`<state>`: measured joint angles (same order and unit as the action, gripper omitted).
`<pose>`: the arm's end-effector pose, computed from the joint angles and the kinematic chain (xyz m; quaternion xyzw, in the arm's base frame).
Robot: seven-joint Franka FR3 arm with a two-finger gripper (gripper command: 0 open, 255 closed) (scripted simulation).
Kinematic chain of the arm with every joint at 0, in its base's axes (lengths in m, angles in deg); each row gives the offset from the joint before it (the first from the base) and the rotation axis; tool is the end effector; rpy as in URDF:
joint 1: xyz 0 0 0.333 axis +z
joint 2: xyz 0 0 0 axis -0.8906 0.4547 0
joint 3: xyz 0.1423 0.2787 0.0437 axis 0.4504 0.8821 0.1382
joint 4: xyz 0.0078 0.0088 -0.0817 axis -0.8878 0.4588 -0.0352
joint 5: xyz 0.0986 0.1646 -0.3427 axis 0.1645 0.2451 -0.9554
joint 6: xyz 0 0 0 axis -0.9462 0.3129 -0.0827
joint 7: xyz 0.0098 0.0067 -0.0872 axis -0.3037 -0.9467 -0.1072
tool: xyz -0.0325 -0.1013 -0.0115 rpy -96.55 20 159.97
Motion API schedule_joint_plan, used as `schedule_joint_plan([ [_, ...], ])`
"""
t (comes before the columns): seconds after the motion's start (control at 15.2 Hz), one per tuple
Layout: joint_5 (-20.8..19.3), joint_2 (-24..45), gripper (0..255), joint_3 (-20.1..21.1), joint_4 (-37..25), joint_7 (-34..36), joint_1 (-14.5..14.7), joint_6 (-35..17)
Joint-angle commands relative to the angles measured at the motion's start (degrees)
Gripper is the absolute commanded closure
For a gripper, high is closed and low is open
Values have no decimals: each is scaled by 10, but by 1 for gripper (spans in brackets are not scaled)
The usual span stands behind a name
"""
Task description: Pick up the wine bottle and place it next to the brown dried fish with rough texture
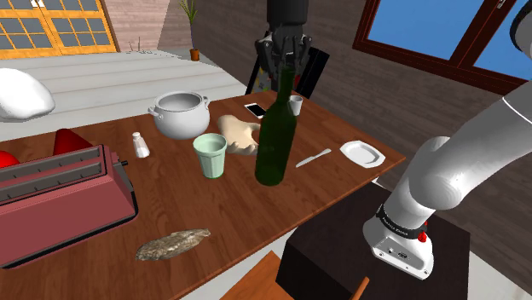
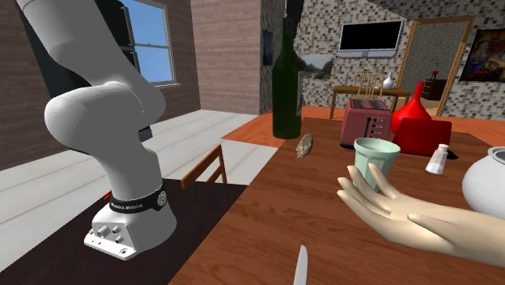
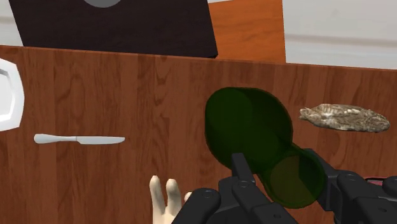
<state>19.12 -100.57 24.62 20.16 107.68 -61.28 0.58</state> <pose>0.3775 0.2287 0.6649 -0.9960 0.0757 0.0481 0.0000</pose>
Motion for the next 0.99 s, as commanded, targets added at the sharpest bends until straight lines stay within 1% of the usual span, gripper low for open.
schedule_joint_plan([
  [0.0,0,19,255,19,0,23,5,-22],
  [0.26,-8,66,255,59,-5,72,17,-66],
  [0.92,-1,51,255,60,86,62,20,-143],
])
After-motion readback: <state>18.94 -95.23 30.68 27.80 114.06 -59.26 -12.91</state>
